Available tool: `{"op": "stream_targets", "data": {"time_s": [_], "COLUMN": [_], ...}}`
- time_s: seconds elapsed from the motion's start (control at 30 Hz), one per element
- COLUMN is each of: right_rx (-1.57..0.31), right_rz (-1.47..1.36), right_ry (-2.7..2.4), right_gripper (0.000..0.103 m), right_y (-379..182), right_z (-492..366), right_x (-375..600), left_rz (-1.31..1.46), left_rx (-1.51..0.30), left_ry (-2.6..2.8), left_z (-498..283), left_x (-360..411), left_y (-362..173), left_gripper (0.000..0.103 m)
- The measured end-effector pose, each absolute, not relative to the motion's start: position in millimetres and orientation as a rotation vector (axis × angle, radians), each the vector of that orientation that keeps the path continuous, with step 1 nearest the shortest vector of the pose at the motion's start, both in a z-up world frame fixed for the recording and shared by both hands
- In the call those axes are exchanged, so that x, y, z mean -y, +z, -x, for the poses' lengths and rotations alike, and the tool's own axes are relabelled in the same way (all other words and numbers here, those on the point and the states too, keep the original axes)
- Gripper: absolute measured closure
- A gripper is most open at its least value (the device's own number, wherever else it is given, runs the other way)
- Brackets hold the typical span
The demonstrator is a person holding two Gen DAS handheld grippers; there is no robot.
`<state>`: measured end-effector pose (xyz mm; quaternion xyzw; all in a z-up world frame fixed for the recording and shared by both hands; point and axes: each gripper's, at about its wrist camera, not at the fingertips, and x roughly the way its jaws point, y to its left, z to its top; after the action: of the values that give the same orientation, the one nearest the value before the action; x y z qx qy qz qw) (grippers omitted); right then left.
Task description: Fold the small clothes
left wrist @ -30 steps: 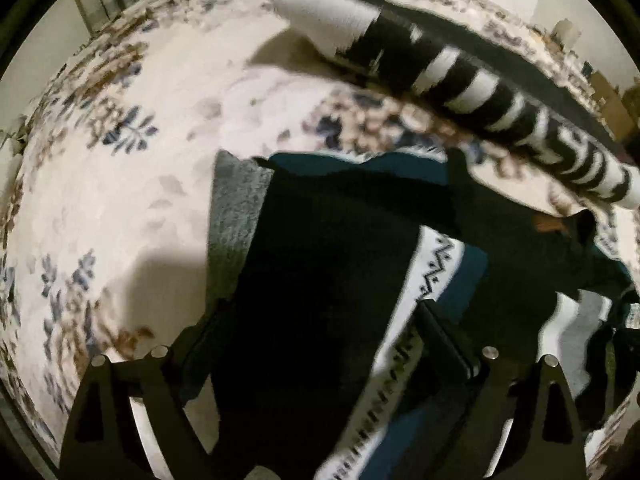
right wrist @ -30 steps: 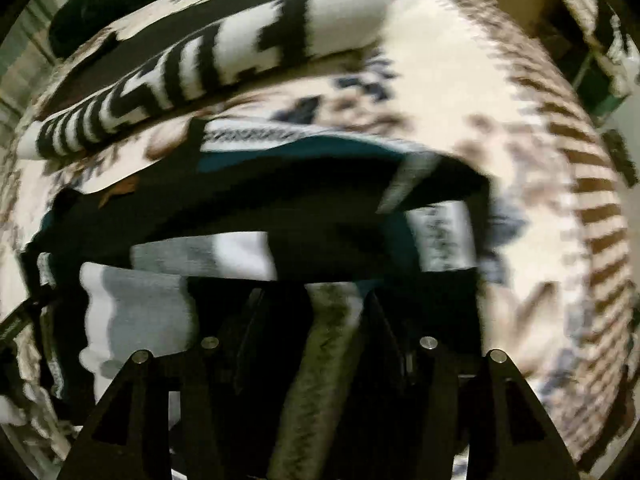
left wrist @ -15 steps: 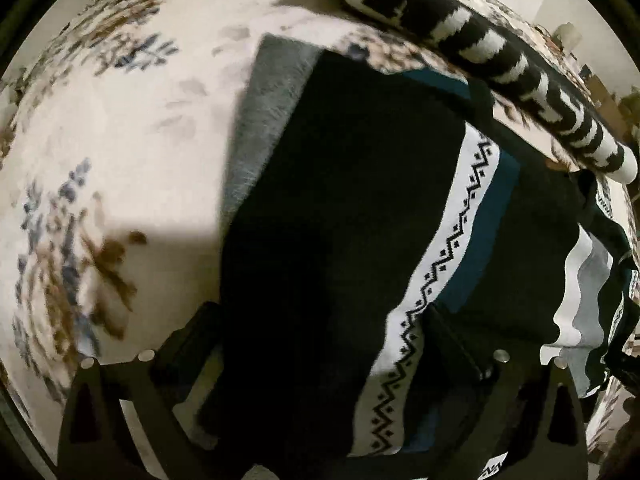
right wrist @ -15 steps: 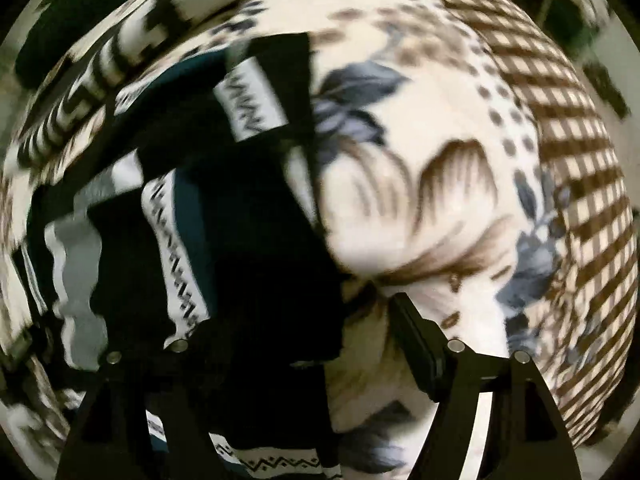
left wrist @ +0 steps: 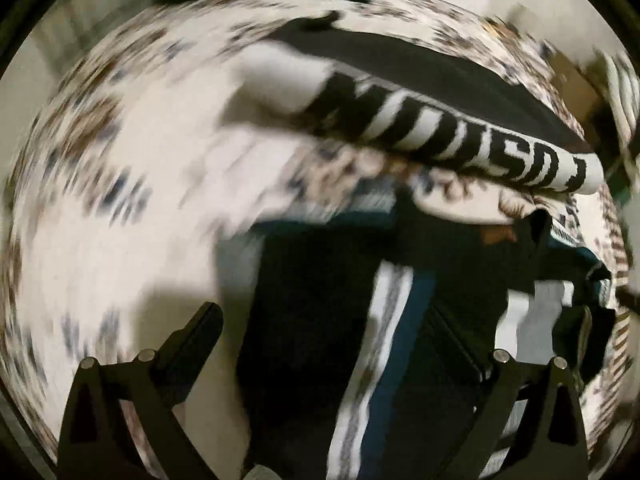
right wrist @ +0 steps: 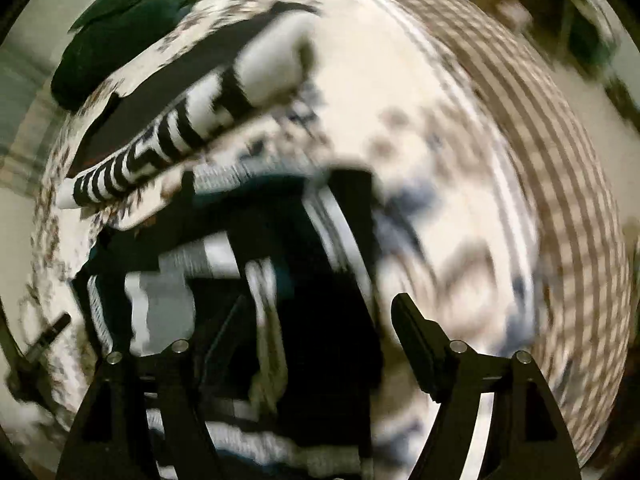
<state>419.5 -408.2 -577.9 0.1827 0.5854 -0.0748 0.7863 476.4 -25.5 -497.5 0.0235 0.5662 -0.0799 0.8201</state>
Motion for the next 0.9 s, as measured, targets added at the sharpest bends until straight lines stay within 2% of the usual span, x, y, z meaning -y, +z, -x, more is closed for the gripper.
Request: {"op": "stream_targets", "data": {"time_s": [0.17, 0.27, 0.3, 0.33, 0.37, 0.4, 0.43, 0.47, 0.5, 0.6, 0.8, 0.9], "right_rx": [-1.380, -1.441, -1.463, -1.472, -1.481, -1.489, -1.484, -1.470, -1.459, -1.401, -1.320, -1.328], "right_rz": [-0.235, -0.192, -0.195, -0.203, -0.215, -0.211, -0.205, -0.211, -0.222, -0.261, -0.254, -0.255], "right_ry": [-0.043, -0.041, -0.047, -0.054, -0.049, -0.046, -0.046, -0.047, -0.056, -0.056, -0.072, -0.097], "right_gripper": [0.026, 0.026, 0.026, 0.026, 0.027, 0.038, 0.049, 0.073, 0.091, 0.096, 0.096, 0.095], "right_y": [-612, -631, -638, -642, -646, -649, -649, -646, -643, -630, -608, -603], "right_z": [-529, -564, -571, -577, -581, -583, -583, -582, -580, -570, -554, -550], "right_x": [367, 355, 354, 353, 353, 353, 353, 354, 356, 363, 360, 362], "left_rz": [-0.224, -0.257, -0.253, -0.244, -0.228, -0.212, -0.179, -0.150, -0.145, -0.176, -0.120, -0.076], "left_rx": [-1.301, -1.347, -1.355, -1.355, -1.351, -1.343, -1.334, -1.315, -1.289, -1.238, -1.188, -1.229], "left_ry": [-0.278, -0.284, -0.281, -0.283, -0.288, -0.285, -0.290, -0.302, -0.308, -0.328, -0.324, -0.323], "left_z": [-538, -558, -563, -566, -568, -569, -570, -570, -570, -563, -554, -555], "left_x": [84, 95, 95, 94, 92, 89, 85, 81, 79, 78, 66, 62], "left_y": [-532, -555, -561, -564, -565, -565, -563, -558, -554, -547, -532, -534], "left_gripper": [0.000, 0.002, 0.012, 0.034, 0.049, 0.079, 0.086, 0.089, 0.091, 0.093, 0.093, 0.089]}}
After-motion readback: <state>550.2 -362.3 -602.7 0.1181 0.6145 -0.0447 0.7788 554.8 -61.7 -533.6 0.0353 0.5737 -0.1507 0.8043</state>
